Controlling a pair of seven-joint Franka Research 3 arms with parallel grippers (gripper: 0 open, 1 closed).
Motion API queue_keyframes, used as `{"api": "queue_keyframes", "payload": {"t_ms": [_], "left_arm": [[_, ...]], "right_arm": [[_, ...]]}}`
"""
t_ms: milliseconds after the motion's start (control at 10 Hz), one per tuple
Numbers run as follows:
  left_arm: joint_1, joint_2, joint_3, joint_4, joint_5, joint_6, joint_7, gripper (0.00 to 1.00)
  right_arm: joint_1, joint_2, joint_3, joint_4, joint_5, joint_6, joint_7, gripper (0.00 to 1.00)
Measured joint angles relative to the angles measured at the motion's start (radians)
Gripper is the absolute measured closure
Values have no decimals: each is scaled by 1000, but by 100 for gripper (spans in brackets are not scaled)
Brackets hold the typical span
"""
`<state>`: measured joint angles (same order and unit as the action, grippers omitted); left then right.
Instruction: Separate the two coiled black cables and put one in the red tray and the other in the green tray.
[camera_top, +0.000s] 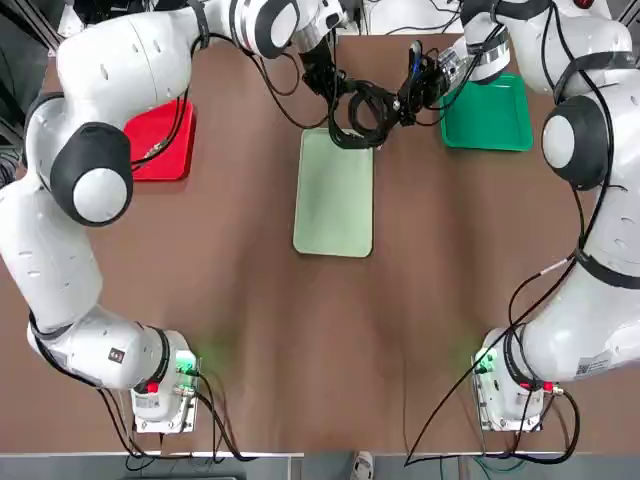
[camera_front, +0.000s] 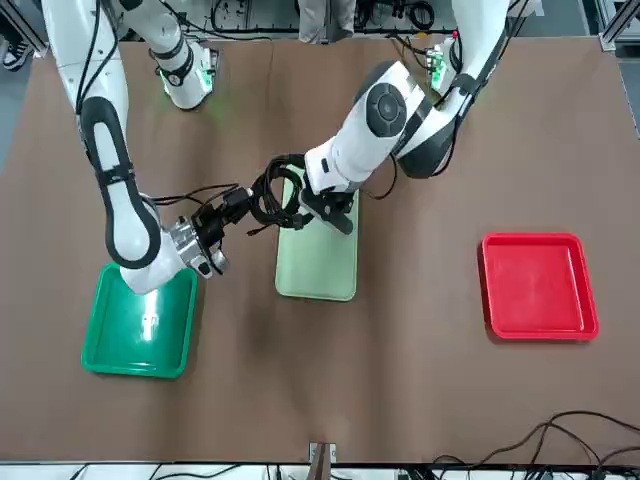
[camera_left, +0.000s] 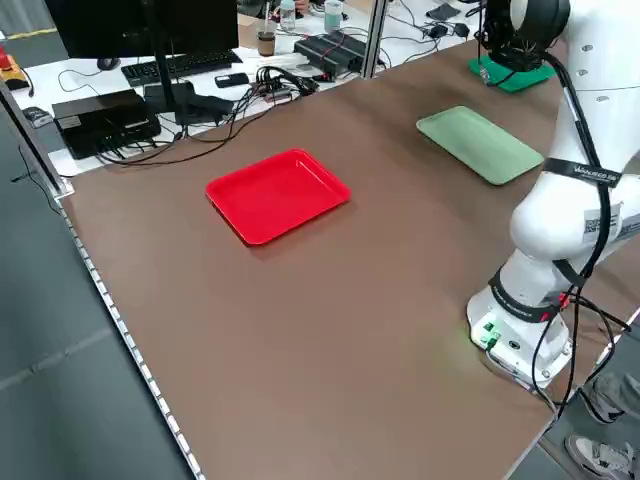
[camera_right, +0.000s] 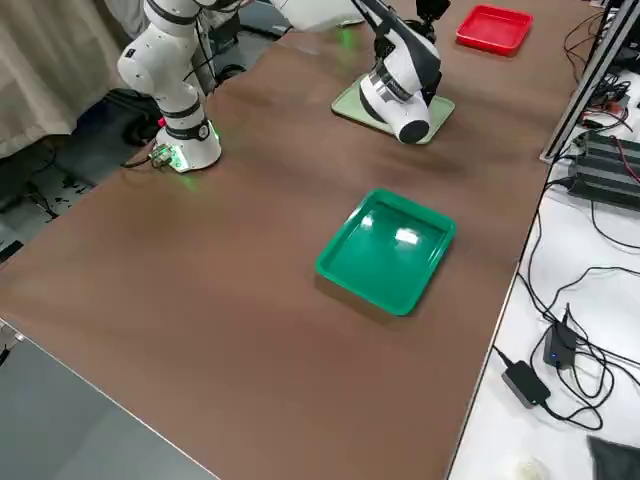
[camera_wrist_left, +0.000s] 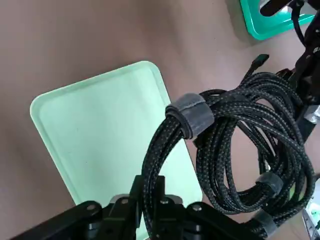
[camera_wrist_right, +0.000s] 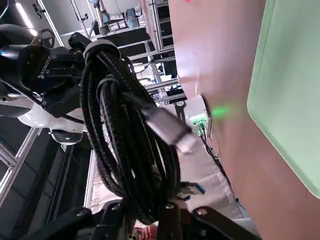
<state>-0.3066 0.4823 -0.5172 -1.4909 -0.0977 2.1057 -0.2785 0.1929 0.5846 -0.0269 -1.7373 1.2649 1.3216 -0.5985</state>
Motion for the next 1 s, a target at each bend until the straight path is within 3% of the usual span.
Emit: {"api": "queue_keyframes", "payload": {"t_ms": [400,1000], "left_arm": [[-1,0,-1,1,-1,0,0,88],[26,5,3,1,-4,-95,12,88]], "right_arm": [[-5,-4,-8,2,-17,2,21,84],[-152,-5,-19,38,-248,-4,25,85]]}}
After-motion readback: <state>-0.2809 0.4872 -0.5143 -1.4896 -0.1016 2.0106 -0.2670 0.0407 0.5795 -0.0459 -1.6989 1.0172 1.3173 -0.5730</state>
